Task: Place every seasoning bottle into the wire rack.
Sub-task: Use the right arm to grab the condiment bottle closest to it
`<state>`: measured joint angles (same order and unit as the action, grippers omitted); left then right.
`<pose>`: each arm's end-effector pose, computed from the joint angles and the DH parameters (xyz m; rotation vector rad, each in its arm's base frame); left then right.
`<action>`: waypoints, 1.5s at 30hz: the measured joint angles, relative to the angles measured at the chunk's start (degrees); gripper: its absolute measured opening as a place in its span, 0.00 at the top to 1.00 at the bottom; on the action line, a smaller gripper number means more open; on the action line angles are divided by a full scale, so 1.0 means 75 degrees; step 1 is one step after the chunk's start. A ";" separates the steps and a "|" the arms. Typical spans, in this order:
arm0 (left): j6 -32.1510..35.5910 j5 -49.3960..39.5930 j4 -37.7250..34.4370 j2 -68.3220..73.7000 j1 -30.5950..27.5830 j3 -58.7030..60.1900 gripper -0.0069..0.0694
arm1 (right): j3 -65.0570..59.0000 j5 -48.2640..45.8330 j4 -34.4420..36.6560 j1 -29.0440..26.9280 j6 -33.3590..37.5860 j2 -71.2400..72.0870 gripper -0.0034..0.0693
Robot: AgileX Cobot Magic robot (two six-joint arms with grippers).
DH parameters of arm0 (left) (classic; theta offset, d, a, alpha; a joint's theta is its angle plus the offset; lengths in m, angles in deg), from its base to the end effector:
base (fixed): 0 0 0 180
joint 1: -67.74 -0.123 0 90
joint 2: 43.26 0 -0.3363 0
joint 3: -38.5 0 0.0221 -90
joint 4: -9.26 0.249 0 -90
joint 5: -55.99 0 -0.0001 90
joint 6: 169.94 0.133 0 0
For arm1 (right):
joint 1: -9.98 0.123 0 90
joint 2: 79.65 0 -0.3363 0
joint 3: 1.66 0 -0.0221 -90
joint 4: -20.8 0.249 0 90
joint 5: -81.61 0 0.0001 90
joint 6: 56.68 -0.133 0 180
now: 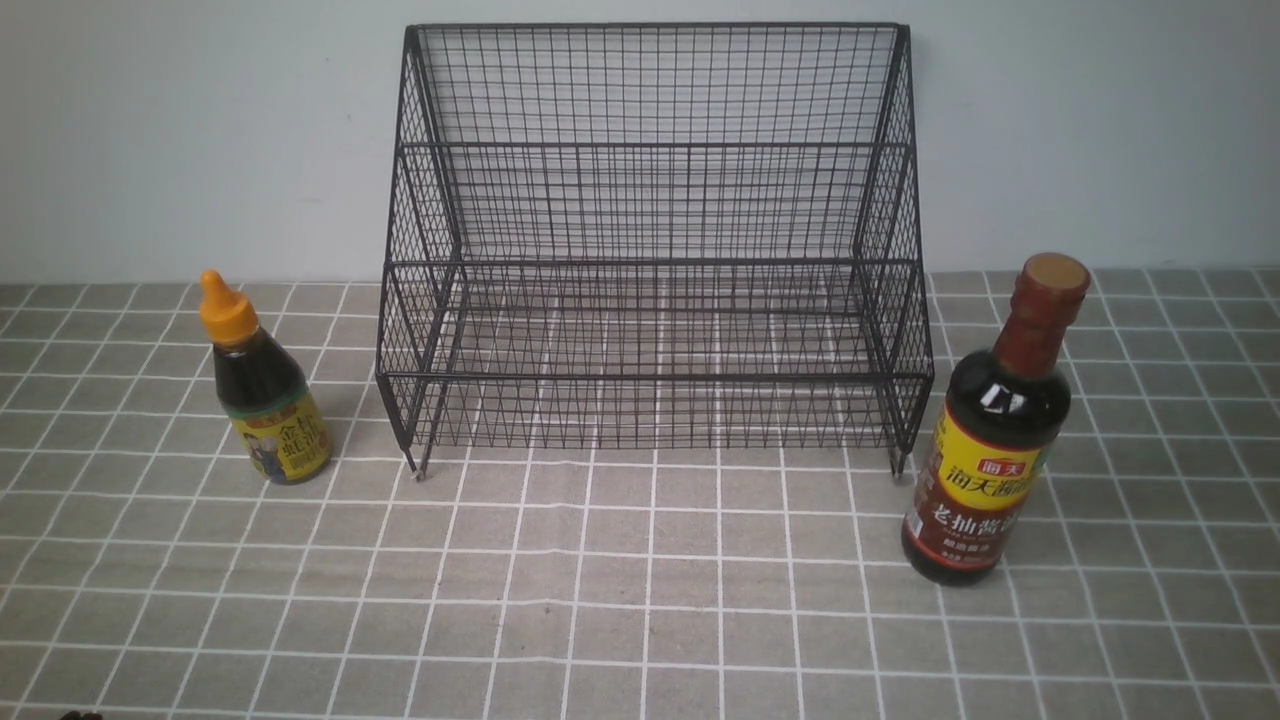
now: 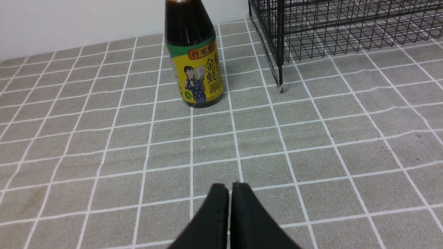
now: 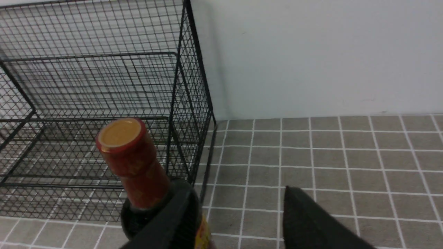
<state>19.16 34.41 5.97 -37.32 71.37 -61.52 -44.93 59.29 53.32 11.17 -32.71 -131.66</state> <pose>0.0389 -0.0053 0.1576 0.1726 1.8677 0.0091 0.1609 0.0306 0.3333 -0.0391 1.9981 0.2922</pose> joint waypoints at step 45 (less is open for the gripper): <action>0.0000 0.0000 0.0000 0.0000 0.0000 0.0000 0.92 | 0.0463 -0.1750 0.8725 0.0000 1.0937 -0.3768 0.18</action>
<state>19.16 34.41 5.97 -37.32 71.37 -61.52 -41.46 46.17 118.76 11.17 49.31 -159.91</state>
